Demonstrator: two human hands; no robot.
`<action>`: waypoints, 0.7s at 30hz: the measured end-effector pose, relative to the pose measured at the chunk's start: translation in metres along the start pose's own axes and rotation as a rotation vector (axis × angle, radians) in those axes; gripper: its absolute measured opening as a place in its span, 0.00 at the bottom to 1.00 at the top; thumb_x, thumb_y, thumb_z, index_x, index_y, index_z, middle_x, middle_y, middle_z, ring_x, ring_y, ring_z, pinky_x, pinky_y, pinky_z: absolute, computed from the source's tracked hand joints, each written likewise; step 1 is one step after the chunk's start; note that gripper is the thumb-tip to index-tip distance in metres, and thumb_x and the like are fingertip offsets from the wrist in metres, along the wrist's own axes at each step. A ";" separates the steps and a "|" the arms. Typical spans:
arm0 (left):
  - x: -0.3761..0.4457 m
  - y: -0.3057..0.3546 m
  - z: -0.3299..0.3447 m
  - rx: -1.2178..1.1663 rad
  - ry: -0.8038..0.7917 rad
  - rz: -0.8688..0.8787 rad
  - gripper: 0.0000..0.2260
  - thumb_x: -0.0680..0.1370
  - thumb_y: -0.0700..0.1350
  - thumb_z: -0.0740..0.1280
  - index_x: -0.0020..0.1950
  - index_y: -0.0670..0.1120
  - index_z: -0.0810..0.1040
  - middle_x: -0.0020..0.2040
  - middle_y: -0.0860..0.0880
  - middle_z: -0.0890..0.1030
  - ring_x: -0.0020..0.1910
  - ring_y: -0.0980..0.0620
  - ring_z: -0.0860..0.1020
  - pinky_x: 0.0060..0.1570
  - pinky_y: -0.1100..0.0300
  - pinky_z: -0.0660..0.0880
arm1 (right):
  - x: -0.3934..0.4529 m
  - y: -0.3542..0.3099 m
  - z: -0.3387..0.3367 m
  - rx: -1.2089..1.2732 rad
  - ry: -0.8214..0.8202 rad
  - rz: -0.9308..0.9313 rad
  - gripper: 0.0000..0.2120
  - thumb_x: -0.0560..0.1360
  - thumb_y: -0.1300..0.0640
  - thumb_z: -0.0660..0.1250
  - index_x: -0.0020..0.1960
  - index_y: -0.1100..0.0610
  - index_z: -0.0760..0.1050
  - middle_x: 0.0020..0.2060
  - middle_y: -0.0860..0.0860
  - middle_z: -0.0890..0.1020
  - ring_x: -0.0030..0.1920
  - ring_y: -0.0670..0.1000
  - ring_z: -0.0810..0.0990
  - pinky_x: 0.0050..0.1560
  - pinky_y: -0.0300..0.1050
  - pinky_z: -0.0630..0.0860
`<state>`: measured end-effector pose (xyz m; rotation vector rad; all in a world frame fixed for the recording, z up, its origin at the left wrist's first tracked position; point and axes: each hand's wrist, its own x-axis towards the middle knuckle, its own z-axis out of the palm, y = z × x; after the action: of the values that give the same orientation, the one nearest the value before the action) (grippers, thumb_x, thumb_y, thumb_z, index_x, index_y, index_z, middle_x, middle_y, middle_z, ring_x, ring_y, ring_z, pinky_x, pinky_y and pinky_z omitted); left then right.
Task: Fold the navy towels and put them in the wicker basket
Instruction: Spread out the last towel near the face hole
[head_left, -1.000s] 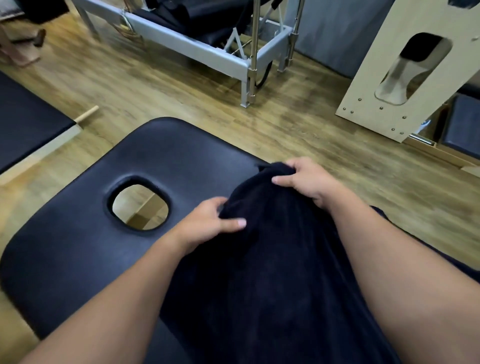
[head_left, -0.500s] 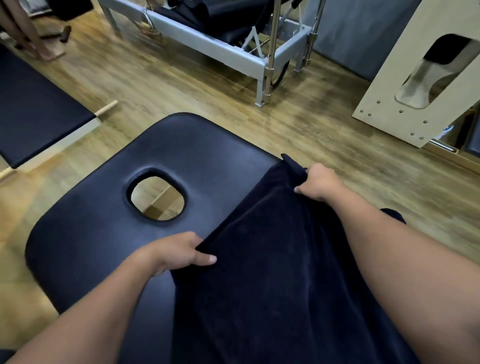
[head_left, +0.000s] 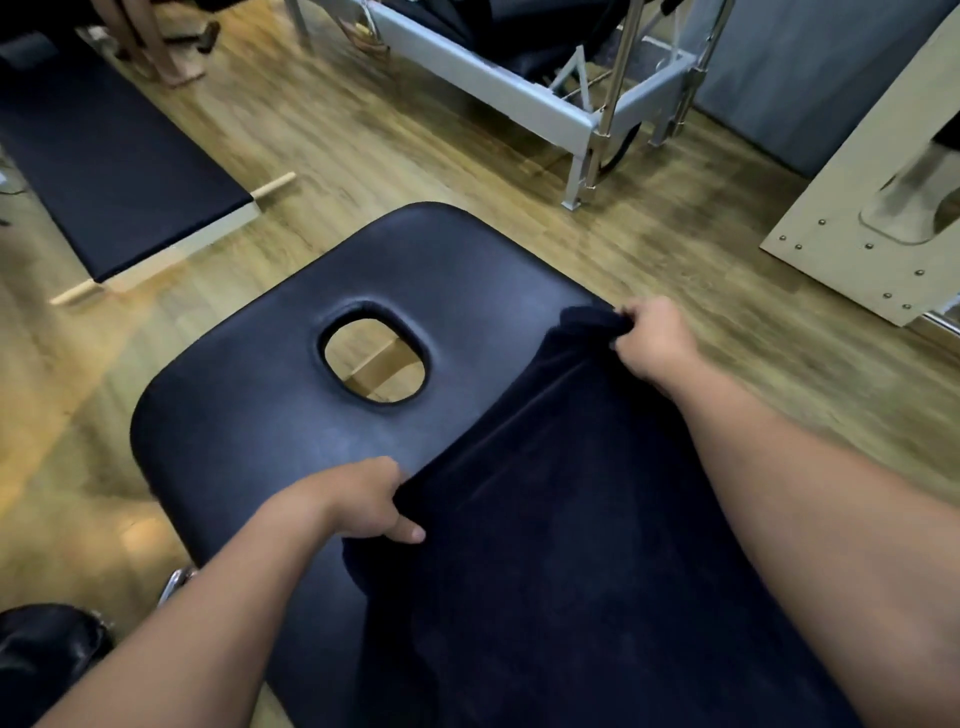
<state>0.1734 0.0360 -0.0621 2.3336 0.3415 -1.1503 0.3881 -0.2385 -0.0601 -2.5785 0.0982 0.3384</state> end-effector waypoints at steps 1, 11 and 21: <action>-0.005 -0.003 -0.002 0.034 0.019 -0.051 0.13 0.74 0.54 0.75 0.54 0.50 0.80 0.48 0.55 0.83 0.48 0.55 0.81 0.50 0.59 0.78 | 0.001 -0.003 0.004 0.101 0.024 -0.061 0.12 0.70 0.66 0.69 0.43 0.49 0.79 0.45 0.52 0.83 0.50 0.59 0.82 0.47 0.48 0.77; -0.010 0.089 0.081 0.638 0.432 0.549 0.36 0.77 0.62 0.64 0.81 0.57 0.52 0.82 0.40 0.46 0.80 0.33 0.46 0.74 0.34 0.56 | -0.089 0.025 0.050 -0.317 0.079 -0.309 0.27 0.76 0.48 0.69 0.73 0.52 0.68 0.71 0.54 0.68 0.69 0.59 0.68 0.66 0.61 0.68; 0.023 0.219 0.124 0.588 0.240 0.080 0.46 0.78 0.63 0.61 0.81 0.46 0.33 0.78 0.33 0.31 0.77 0.28 0.36 0.68 0.22 0.51 | -0.181 0.228 -0.029 -0.202 0.212 0.091 0.21 0.84 0.55 0.55 0.76 0.49 0.65 0.77 0.49 0.65 0.79 0.56 0.59 0.72 0.60 0.62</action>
<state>0.1999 -0.2149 -0.0701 2.9760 -0.0213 -1.0298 0.1884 -0.4483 -0.1033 -2.8097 0.2710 0.1115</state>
